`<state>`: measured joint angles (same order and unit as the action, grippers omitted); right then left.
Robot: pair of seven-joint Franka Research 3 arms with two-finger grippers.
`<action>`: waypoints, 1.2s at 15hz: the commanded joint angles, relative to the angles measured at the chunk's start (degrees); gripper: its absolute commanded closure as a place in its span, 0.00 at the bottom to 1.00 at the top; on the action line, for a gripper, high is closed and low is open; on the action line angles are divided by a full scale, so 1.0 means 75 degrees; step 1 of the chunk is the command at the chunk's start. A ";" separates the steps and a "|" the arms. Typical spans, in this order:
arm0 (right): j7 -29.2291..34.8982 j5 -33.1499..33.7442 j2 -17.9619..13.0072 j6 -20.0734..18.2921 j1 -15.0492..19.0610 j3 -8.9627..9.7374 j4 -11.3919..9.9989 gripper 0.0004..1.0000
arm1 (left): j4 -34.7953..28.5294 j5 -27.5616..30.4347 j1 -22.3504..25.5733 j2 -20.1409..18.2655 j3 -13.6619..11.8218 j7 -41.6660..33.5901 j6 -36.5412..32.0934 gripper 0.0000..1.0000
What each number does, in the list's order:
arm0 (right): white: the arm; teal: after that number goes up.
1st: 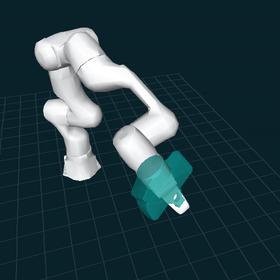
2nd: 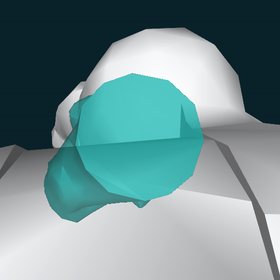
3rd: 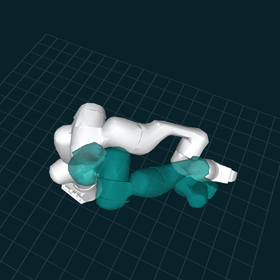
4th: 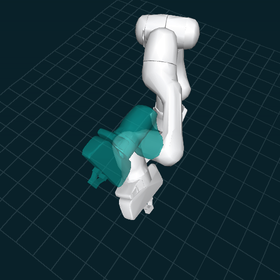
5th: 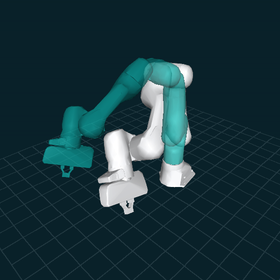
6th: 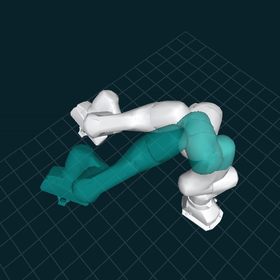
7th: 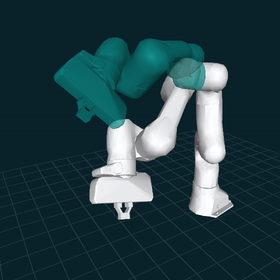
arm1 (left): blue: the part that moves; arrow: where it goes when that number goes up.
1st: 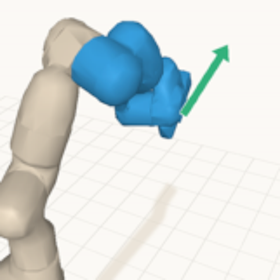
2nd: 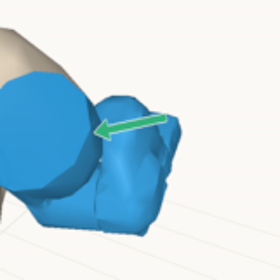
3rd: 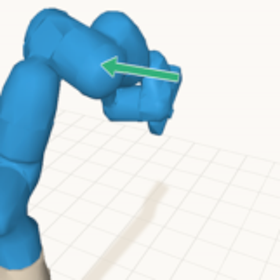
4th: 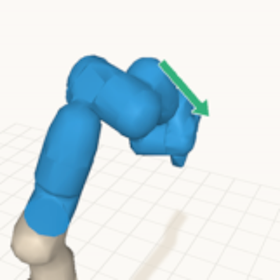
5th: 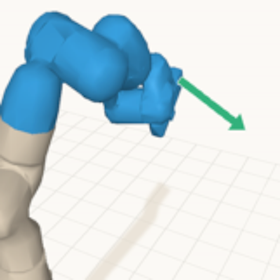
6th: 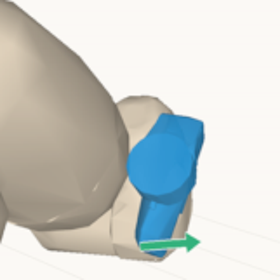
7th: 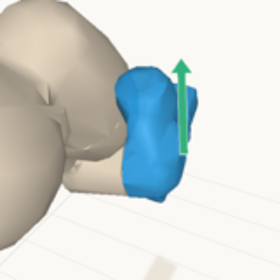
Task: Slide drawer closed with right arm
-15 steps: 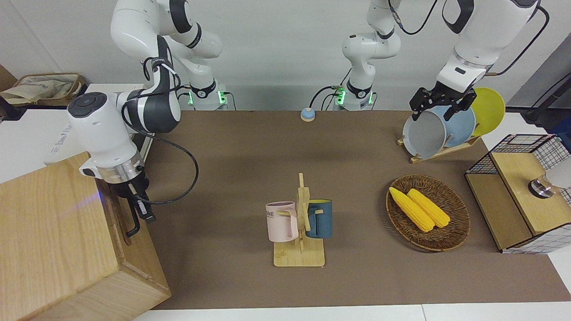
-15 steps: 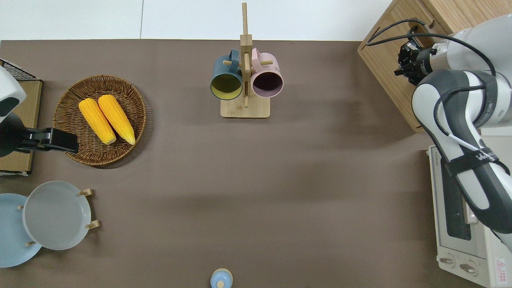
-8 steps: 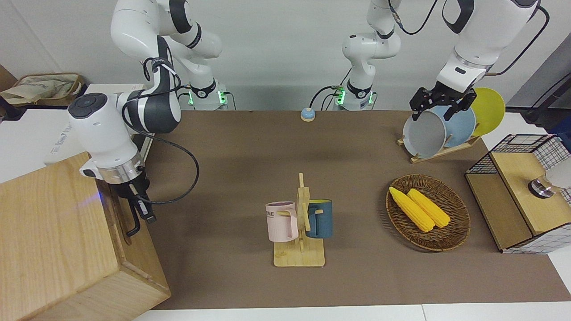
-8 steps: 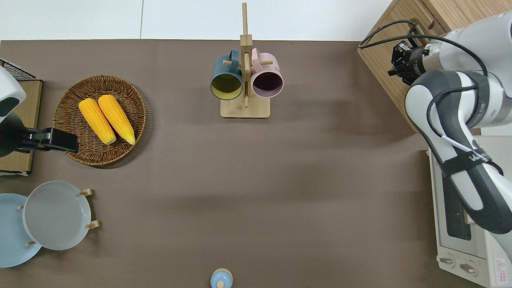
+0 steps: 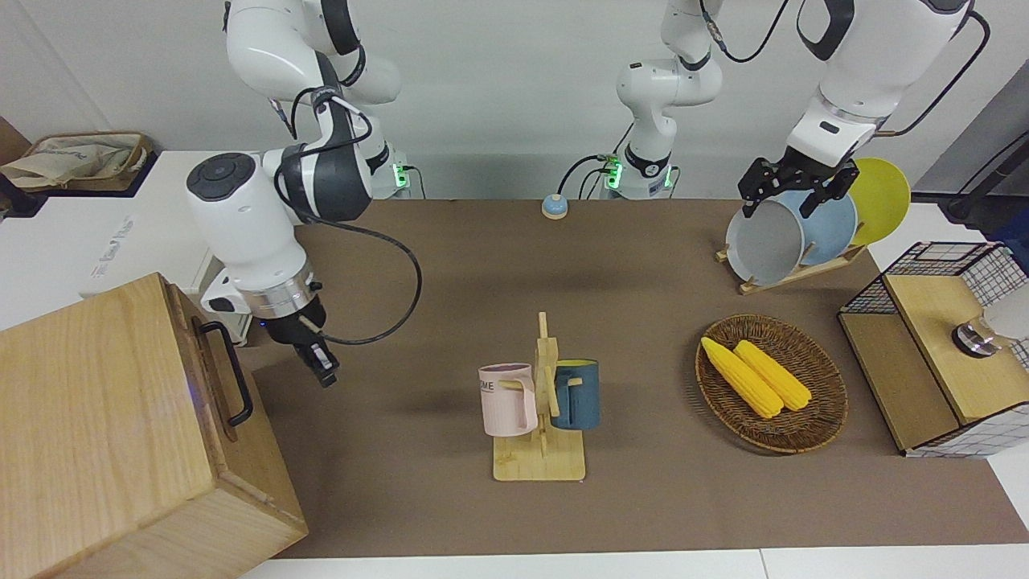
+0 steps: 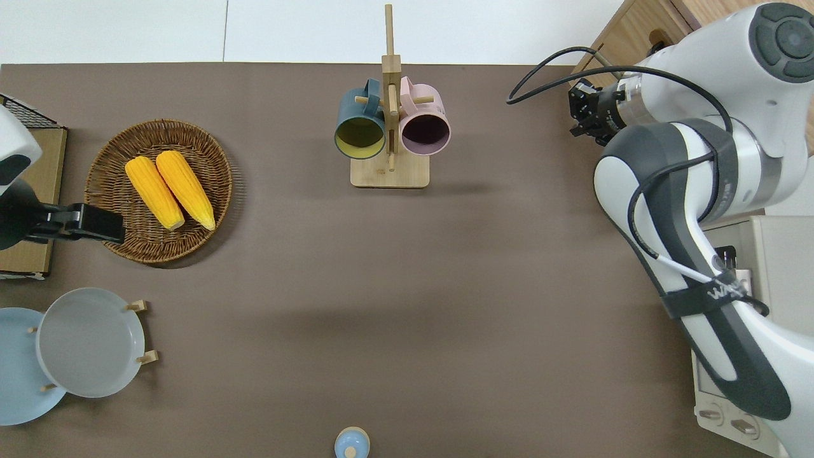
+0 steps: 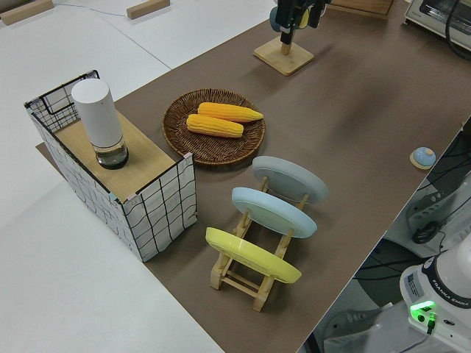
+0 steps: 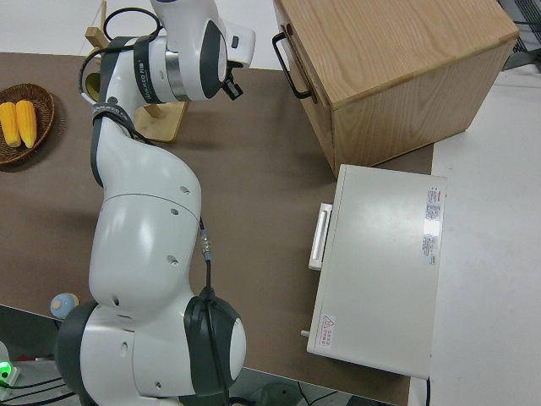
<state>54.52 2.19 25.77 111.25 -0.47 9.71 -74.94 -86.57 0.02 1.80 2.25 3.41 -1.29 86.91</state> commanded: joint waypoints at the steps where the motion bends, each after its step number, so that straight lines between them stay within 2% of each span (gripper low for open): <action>1: -0.0505 -0.0035 -0.0588 -0.0791 -0.0183 -0.0040 -0.0250 1.00 | 0.0198 -0.0131 0.0029 0.0087 0.0049 -0.0074 -0.0150 0.01; 4: -0.1652 -0.0256 -0.0974 -0.1612 -0.0183 -0.0110 -0.0308 1.00 | 0.0187 -0.0131 0.0029 0.0087 0.0049 -0.0074 -0.0150 0.01; 8: -0.3070 -0.0421 -0.1618 -0.2397 -0.0183 -0.0520 -0.0624 1.00 | 0.0199 -0.0131 0.0029 0.0087 0.0049 -0.0074 -0.0150 0.01; 13: -0.5039 -0.0422 -0.2369 -0.2821 -0.0172 -0.1000 -0.1163 1.00 | 0.0199 -0.0131 0.0029 0.0087 0.0049 -0.0074 -0.0150 0.01; 15: -0.5602 -0.0410 -0.2568 -0.2985 -0.0148 -0.1095 -0.1316 1.00 | 0.0198 -0.0131 0.0029 0.0087 0.0049 -0.0074 -0.0150 0.01; 18: -0.6761 -0.0293 -0.2605 -0.3149 -0.0066 -0.1118 -0.1328 1.00 | 0.0187 -0.0131 0.0029 0.0087 0.0049 -0.0074 -0.0150 0.01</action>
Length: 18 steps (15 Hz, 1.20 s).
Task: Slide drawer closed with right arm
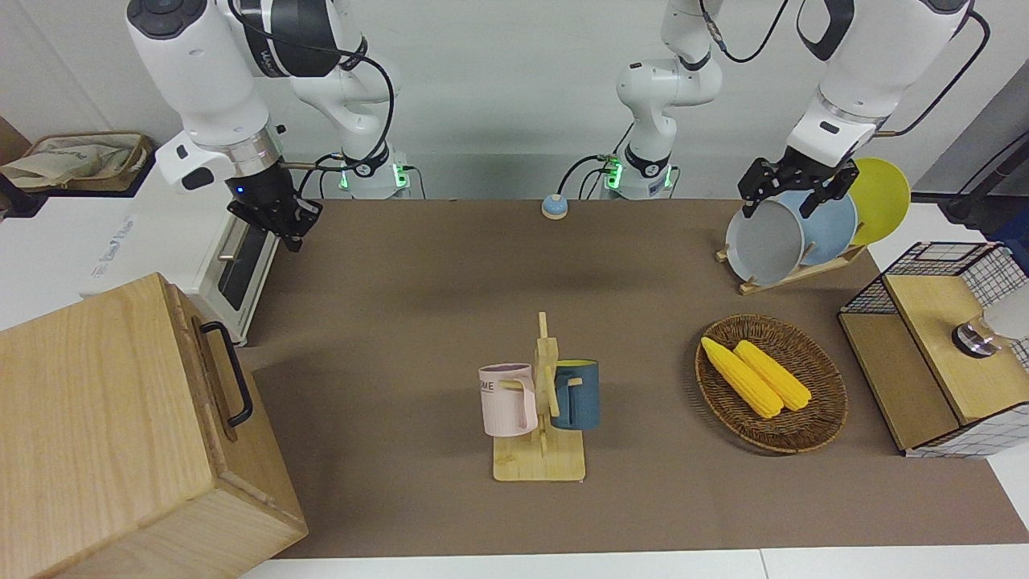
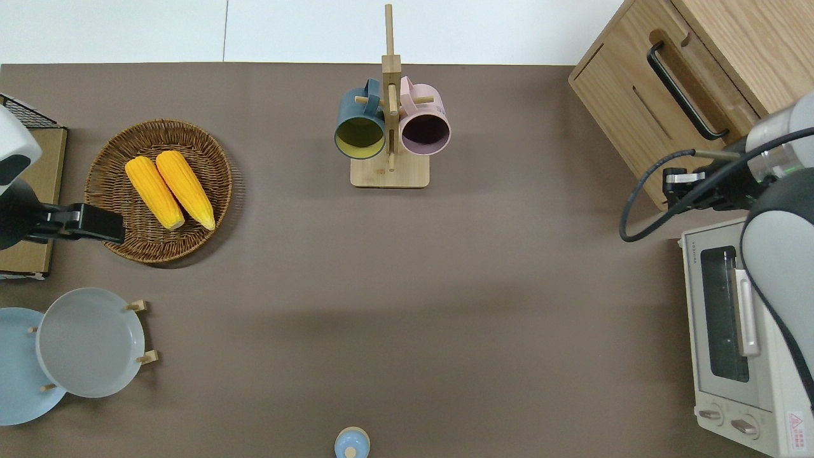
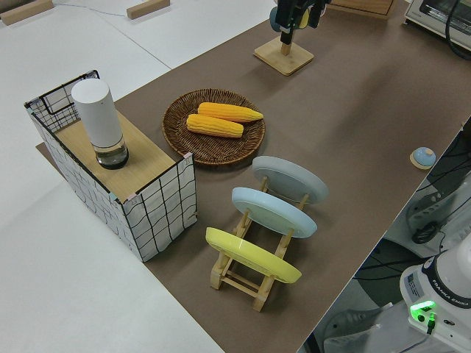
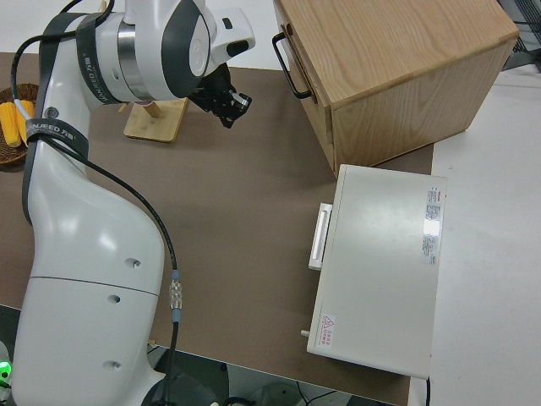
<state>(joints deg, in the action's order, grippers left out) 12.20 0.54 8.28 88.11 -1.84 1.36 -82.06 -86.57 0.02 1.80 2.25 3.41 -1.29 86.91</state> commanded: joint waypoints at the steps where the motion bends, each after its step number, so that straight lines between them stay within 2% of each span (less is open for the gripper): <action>1: -0.1262 -0.0072 -0.0272 -0.0065 0.0127 -0.0041 -0.0379 1.00 | 0.0198 -0.0131 0.0029 0.0087 0.0049 -0.0074 -0.0150 0.01; 2: -0.1298 -0.0037 -0.0260 -0.0053 0.0104 -0.0053 -0.0355 1.00 | 0.0199 -0.0131 0.0029 0.0087 0.0049 -0.0074 -0.0150 0.01; 3: -0.1218 -0.0036 -0.0225 -0.0041 0.0046 -0.0053 -0.0332 0.93 | 0.0187 -0.0131 0.0029 0.0087 0.0049 -0.0074 -0.0150 0.01; 6: -0.1042 0.0127 -0.0155 -0.0029 0.0010 -0.0029 -0.0250 0.57 | 0.0198 -0.0131 0.0029 0.0087 0.0049 -0.0074 -0.0150 0.01; 8: -0.1029 0.0128 -0.0143 -0.0006 0.0022 -0.0029 -0.0250 0.21 | 0.0198 -0.0131 0.0029 0.0087 0.0049 -0.0074 -0.0150 0.01; 9: -0.1029 0.0116 -0.0143 -0.0006 0.0022 -0.0029 -0.0250 0.07 | 0.0187 -0.0131 0.0029 0.0087 0.0049 -0.0074 -0.0150 0.01; 10: -0.1041 0.0127 -0.0143 -0.0018 0.0022 -0.0029 -0.0250 0.02 | 0.0187 -0.0131 0.0029 0.0087 0.0049 -0.0074 -0.0150 0.01; 15: -0.1029 0.0034 -0.0143 -0.0030 0.0104 -0.0018 -0.0238 0.02 | 0.0199 -0.0131 0.0029 0.0087 0.0049 -0.0074 -0.0150 0.01; 18: -0.1099 0.0034 -0.0131 -0.0053 0.0151 -0.0018 -0.0074 0.02 | 0.0187 -0.0131 0.0029 0.0087 0.0049 -0.0074 -0.0150 0.01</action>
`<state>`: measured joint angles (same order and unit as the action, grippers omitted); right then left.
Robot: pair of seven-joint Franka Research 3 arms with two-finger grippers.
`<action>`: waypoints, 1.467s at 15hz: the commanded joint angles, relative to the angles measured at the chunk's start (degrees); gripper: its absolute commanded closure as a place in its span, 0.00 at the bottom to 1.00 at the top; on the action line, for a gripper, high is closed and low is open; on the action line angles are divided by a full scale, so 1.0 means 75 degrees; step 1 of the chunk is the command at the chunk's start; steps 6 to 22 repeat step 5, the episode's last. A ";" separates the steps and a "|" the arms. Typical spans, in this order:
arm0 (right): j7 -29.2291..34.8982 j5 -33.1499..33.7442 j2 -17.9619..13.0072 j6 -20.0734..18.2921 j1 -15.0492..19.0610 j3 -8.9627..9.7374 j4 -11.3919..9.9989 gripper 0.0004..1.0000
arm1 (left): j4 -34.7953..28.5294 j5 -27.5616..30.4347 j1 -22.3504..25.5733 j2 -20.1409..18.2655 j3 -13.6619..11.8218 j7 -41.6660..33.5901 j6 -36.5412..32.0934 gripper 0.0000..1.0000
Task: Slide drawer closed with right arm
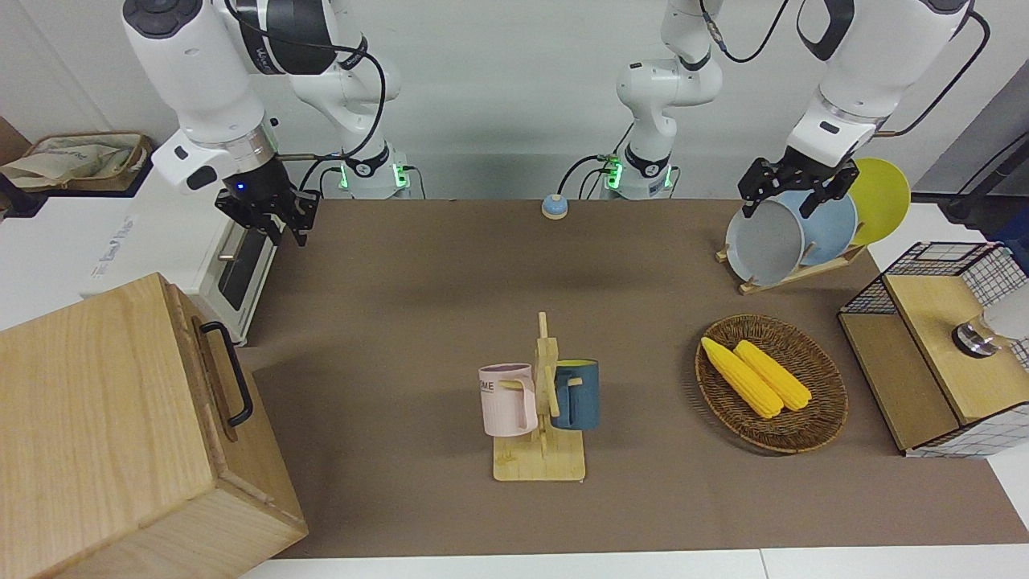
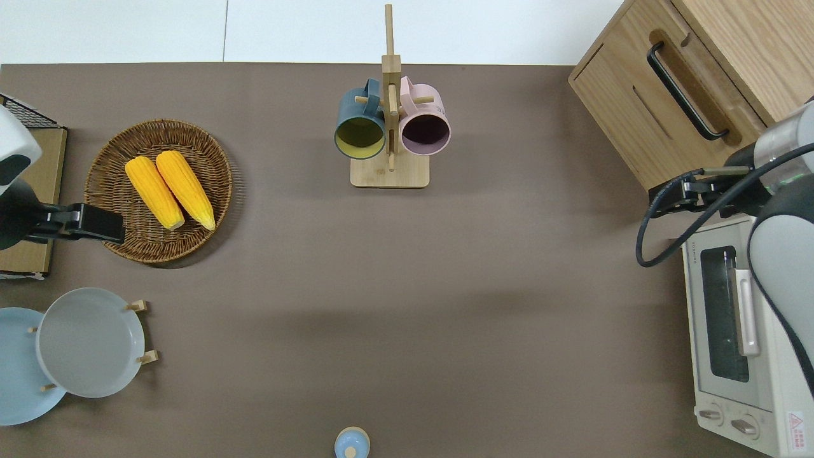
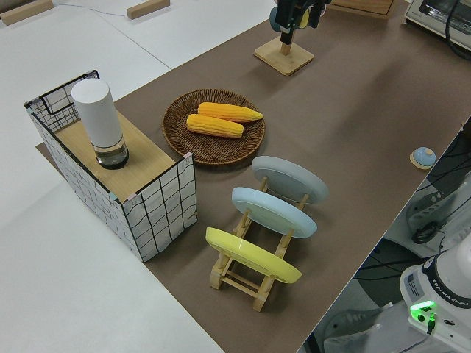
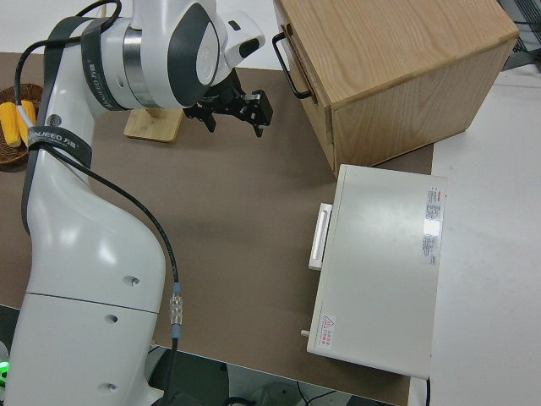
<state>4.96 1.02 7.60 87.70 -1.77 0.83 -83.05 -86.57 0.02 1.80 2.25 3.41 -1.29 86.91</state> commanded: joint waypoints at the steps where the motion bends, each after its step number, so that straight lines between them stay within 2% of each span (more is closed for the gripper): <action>1: -0.0168 0.0050 -0.0041 0.0002 0.0154 0.0053 0.0046 0.02 | 0.0198 -0.0131 0.0029 0.0087 0.0049 -0.0074 -0.0150 0.01; 22: -0.0169 0.0074 -0.0018 0.0002 0.0061 0.0042 0.0057 0.02 | 0.0199 -0.0131 0.0029 0.0087 0.0049 -0.0074 -0.0150 0.01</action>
